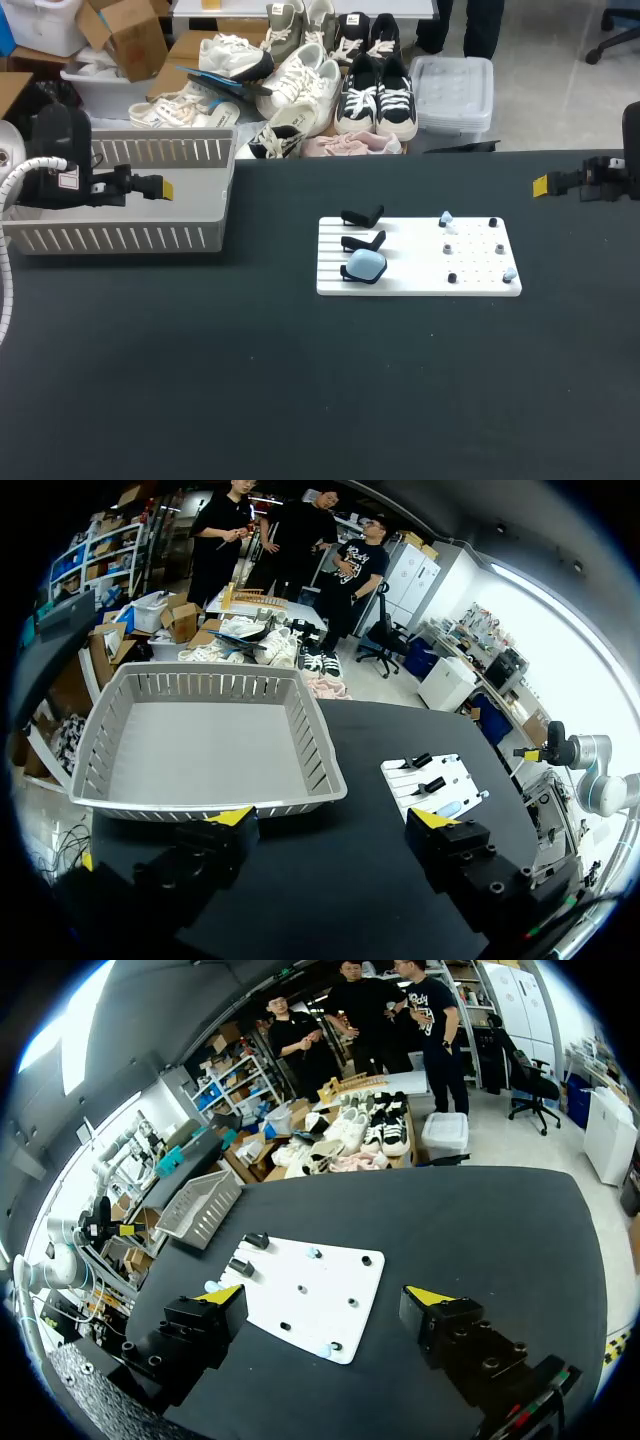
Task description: Pick up each earbud case from the left stands, insert the matching earbuds, close the lid, and place the case in the box.
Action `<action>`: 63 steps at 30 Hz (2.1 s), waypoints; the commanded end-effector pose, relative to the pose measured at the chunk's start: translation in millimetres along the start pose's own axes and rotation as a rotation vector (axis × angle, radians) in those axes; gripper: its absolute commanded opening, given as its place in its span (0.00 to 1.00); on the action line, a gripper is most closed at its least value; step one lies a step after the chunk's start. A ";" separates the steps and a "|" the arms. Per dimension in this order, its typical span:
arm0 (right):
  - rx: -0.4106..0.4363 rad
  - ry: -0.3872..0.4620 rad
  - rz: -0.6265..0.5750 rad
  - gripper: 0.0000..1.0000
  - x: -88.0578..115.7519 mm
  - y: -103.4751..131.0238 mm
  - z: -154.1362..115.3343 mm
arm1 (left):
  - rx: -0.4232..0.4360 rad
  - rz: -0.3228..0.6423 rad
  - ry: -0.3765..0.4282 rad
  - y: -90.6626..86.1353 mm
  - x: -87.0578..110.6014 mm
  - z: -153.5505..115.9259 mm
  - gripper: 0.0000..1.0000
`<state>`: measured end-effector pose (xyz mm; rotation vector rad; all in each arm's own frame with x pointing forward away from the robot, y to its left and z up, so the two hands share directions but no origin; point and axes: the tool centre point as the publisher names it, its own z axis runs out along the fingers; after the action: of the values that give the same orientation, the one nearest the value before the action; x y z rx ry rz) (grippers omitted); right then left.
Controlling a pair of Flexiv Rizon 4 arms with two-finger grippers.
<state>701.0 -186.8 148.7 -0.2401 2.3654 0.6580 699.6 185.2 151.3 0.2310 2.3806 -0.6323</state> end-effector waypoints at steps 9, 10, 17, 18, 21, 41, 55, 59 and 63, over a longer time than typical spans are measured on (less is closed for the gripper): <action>-0.003 0.003 0.000 1.00 -0.6 -0.9 0.2 | -0.002 0.000 0.002 -0.3 -0.8 0.5 1.00; -0.003 0.003 0.000 1.00 -0.6 -0.9 0.2 | -0.002 0.000 0.002 -0.3 -0.8 0.5 1.00; -0.003 0.003 0.000 1.00 -0.6 -0.9 0.2 | -0.002 0.000 0.002 -0.3 -0.8 0.5 1.00; -0.003 0.003 0.000 1.00 -0.6 -0.9 0.2 | -0.002 0.000 0.002 -0.3 -0.8 0.5 1.00; -0.003 0.003 0.000 1.00 -0.6 -0.9 0.2 | -0.002 0.000 0.002 -0.3 -0.8 0.5 1.00; -0.003 0.003 0.000 1.00 -0.6 -0.9 0.2 | -0.002 0.000 0.002 -0.3 -0.8 0.5 1.00; -0.003 0.003 0.000 1.00 -0.6 -0.9 0.2 | 0.006 0.096 -0.020 -5.8 -1.0 0.9 1.00; -0.003 0.003 0.000 1.00 -0.6 -0.9 0.2 | 0.025 0.204 -0.017 -12.5 -2.8 4.2 1.00; -0.003 0.003 0.000 1.00 -0.6 -0.9 0.2 | 0.096 0.336 -0.021 -22.2 -4.6 9.3 1.00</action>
<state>701.0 -186.8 148.7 -0.2402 2.3654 0.6579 695.5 160.7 160.0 0.5687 2.2776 -0.5232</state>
